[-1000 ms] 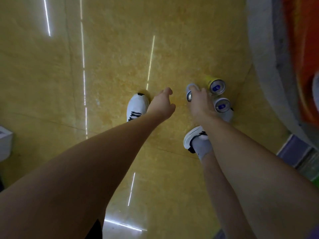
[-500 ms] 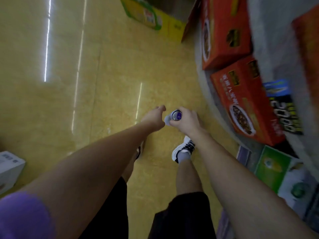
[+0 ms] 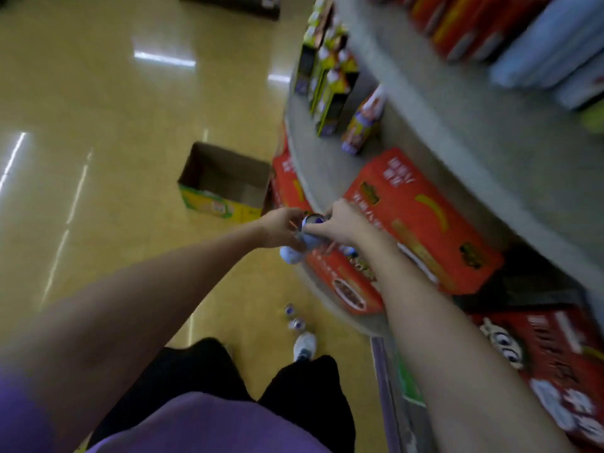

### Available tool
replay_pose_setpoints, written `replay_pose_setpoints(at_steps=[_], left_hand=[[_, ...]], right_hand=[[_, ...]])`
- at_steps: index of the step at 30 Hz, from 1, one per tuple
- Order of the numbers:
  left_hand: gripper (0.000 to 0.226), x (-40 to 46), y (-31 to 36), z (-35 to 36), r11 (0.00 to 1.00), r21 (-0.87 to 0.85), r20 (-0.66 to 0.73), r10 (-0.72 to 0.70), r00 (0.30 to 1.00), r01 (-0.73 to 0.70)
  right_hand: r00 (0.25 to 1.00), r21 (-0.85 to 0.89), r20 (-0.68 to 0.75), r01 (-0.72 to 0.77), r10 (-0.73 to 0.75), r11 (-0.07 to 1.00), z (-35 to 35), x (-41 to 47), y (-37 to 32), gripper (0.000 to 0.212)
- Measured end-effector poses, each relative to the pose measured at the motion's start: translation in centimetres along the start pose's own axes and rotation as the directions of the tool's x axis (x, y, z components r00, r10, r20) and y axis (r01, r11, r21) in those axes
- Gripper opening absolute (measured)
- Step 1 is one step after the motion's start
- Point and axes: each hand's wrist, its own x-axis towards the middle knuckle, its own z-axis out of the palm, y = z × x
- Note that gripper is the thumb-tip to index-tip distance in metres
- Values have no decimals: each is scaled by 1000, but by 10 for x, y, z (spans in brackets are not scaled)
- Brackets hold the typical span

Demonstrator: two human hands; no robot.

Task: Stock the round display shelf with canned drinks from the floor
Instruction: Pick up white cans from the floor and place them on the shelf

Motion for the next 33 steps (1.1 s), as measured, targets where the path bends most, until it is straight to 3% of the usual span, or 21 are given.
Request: replay_pose_setpoints(at_steps=[7,11,14,17,19,23,26,29,33], left_hand=[[61,-7,160,-68,908,319,30,277,960,-272],[38,-5,234,-94,893,273,-10,374,927,-357],[38,2,283,-101,913,113,-50,398,916,-391],[41,13,324,-89,898,18,-10,439,898,-439],[40,22,346,-73,885,-4,0,466,885,-466],[45,40,387,-34,869,45,-58,494,868,-492],[39,57,407,-14,874,65,-117,487,866,-482],[38,86,416,-3,858,108,-98,512,853,-503],[42,112,430,-14,873,157,-77,477,875,-462]], right_hand=[[953,243,-303,84,-7,966,-101,-75,-20,48],[892,455,-441,131,96,881,-148,-106,0,45],[885,414,-452,94,115,906,-170,-134,16,25],[862,355,-500,117,83,928,-184,-152,33,39],[832,358,-552,177,55,917,-193,-158,40,35],[773,370,-630,220,70,903,-211,-149,60,38],[667,356,-733,212,131,910,-221,-132,75,54],[567,312,-812,214,143,925,-228,-105,87,45],[561,271,-819,198,118,942,-249,-72,101,54]])
